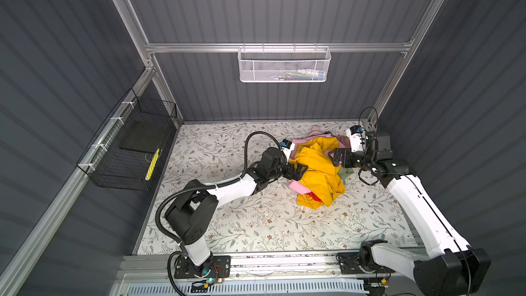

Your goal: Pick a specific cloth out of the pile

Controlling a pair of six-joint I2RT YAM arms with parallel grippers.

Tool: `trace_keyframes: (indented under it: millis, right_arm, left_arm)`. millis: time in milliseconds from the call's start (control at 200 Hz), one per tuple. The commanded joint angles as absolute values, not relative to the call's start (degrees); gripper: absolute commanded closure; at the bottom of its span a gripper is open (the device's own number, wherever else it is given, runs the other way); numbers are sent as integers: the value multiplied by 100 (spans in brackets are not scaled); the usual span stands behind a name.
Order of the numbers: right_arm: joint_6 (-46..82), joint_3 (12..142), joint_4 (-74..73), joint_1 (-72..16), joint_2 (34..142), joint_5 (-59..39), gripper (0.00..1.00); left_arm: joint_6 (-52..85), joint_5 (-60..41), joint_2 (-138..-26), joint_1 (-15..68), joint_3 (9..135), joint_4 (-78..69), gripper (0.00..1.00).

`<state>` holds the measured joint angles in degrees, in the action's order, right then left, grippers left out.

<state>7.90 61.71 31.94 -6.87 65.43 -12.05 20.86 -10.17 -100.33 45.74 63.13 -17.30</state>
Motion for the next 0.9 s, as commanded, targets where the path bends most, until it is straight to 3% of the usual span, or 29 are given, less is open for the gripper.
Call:
trace_keyframes:
  millis: [0, 145, 230, 480, 896]
  right_arm:
    - [1109, 5827, 2819, -528, 6230, -1283, 1]
    - [1303, 5289, 2479, -269, 5991, -1493, 1]
    - [1463, 5057, 2336, -99, 5972, -1568, 1]
    - [2074, 4461, 1648, 386, 6167, -2237, 1]
    - [2461, 3943, 851, 632, 6931, -2544, 1]
  left_arm:
    - [2153, -1046, -10429, 4610, 6783, -1409, 8]
    - [1978, -1027, -10453, 4612, 7325, -1192, 63]
    - [1782, -1011, -10293, 4614, 7607, -977, 81]
    - [1664, -1144, -9726, 4714, 7769, -932, 100]
    - [1016, -804, -8819, 4949, 8465, -501, 100]
